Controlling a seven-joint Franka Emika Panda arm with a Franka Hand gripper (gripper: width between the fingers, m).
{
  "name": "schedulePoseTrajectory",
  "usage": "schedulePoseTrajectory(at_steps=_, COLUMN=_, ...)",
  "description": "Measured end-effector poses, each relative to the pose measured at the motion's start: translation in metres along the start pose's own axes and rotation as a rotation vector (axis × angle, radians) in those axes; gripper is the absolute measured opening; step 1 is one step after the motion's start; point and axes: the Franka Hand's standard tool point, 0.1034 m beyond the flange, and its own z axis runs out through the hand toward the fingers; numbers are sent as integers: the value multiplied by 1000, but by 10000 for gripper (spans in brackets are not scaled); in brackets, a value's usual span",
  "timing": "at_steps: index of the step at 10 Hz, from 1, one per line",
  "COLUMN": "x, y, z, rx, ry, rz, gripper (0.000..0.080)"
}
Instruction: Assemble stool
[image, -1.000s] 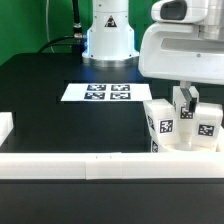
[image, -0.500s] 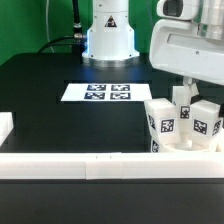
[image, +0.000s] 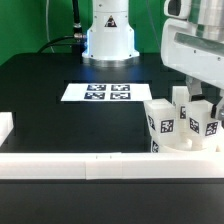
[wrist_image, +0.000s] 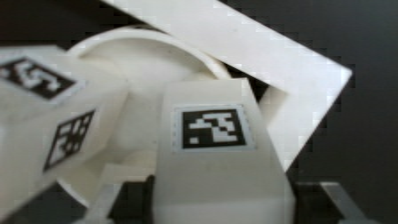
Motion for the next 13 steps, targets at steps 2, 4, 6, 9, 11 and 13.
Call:
schedulePoseTrajectory(at_steps=2, x=-2, y=4, z=0, rx=45, ry=-18, rz=238, gripper=337)
schedulePoseTrajectory(at_steps=4, x=-3, y=6, z=0, rx=62, ry=-39, rz=538, gripper=337)
schedulePoseTrajectory(at_steps=6, x=-4, y=6, z=0, rx=71, ry=-46, rz=630, gripper=337)
schedulePoseTrajectory(at_steps=9, x=-4, y=6, z=0, rx=74, ry=-73, rz=712, gripper=337)
schedulePoseTrajectory(at_steps=11, x=-3, y=8, z=1, rx=102, ry=-98, rz=796, gripper=337)
schedulePoseTrajectory(at_steps=13, x=-4, y=10, z=1, rx=139, ry=-124, rz=883, gripper=337)
